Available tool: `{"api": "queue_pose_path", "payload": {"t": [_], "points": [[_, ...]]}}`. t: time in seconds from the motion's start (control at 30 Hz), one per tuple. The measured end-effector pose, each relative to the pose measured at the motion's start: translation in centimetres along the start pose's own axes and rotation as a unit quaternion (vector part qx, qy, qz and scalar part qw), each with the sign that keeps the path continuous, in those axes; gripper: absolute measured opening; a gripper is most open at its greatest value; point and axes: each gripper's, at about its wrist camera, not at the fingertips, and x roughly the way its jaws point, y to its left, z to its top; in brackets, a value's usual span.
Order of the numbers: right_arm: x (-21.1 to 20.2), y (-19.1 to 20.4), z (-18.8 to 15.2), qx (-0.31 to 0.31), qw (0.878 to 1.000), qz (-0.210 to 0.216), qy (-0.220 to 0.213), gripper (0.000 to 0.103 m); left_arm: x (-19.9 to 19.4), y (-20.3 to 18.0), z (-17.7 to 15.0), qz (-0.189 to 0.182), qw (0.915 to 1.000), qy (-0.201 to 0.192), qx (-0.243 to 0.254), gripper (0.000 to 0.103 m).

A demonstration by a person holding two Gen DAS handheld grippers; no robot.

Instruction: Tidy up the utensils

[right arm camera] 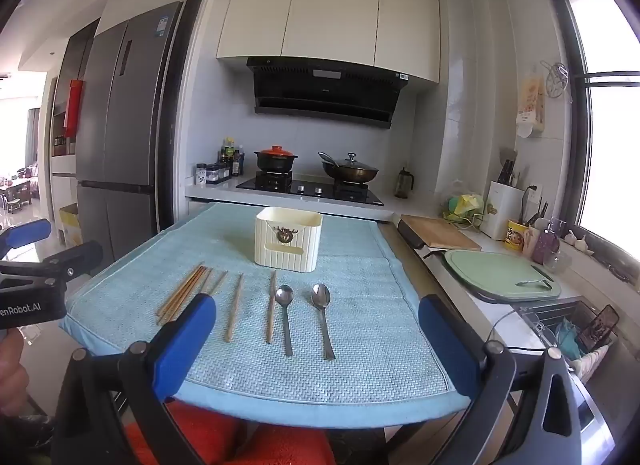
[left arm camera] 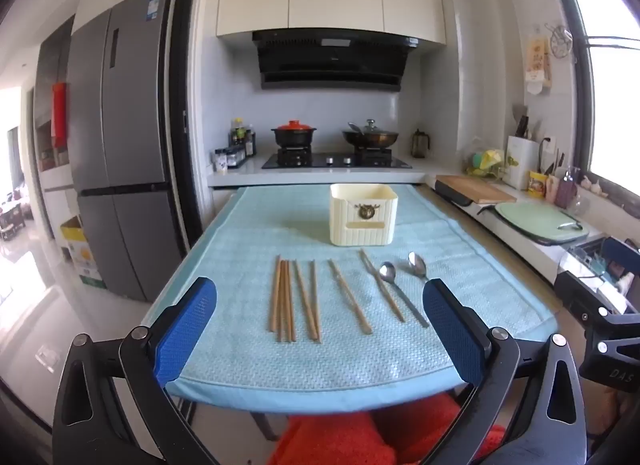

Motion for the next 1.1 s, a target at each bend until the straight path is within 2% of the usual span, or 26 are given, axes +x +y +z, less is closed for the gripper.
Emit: {"api": "queue_pose_path", "payload": {"t": [0.17, 1.1], "points": [[-0.13, -0.07, 0.0, 0.001, 1.0, -0.001, -0.004, 0.103, -0.2, 0.04, 0.09, 0.003, 0.9999, -0.01, 0.003, 0.103], [-0.45, 0.77, 0.38, 0.001, 1.0, 0.006, -0.006, 0.103, 0.08, 0.17, -0.09, -0.006, 1.0, -0.002, 0.004, 0.103]]}}
